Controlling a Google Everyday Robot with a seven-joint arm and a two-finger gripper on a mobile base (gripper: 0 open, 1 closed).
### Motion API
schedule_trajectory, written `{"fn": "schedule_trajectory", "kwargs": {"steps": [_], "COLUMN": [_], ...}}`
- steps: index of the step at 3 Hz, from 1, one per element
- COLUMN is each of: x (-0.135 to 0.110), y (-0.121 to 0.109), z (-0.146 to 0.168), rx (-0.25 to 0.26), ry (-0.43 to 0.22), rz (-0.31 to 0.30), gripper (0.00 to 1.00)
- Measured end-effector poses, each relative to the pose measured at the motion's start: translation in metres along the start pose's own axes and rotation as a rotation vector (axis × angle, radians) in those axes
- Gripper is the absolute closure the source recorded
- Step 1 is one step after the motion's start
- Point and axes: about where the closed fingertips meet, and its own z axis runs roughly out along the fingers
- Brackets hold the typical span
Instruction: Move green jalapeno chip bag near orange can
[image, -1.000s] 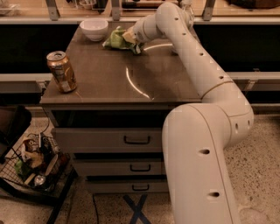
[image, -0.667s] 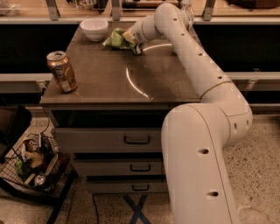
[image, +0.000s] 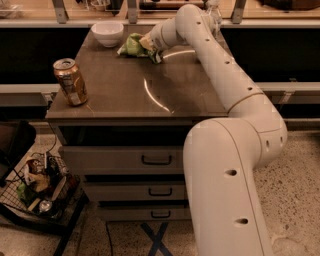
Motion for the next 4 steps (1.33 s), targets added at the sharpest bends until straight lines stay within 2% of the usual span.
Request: {"fn": "schedule_trajectory", "kwargs": {"steps": [1, 3, 4], "x": [-0.005, -0.058, -0.085], "y": [0.000, -0.018, -0.013], "z": [-0.001, -0.071, -0.115], "rx": [0.007, 0.104, 0.137], "ry": [0.012, 0.090, 0.110], "rz": [-0.001, -0.047, -0.081], "gripper": [1.00, 1.00, 1.00]}}
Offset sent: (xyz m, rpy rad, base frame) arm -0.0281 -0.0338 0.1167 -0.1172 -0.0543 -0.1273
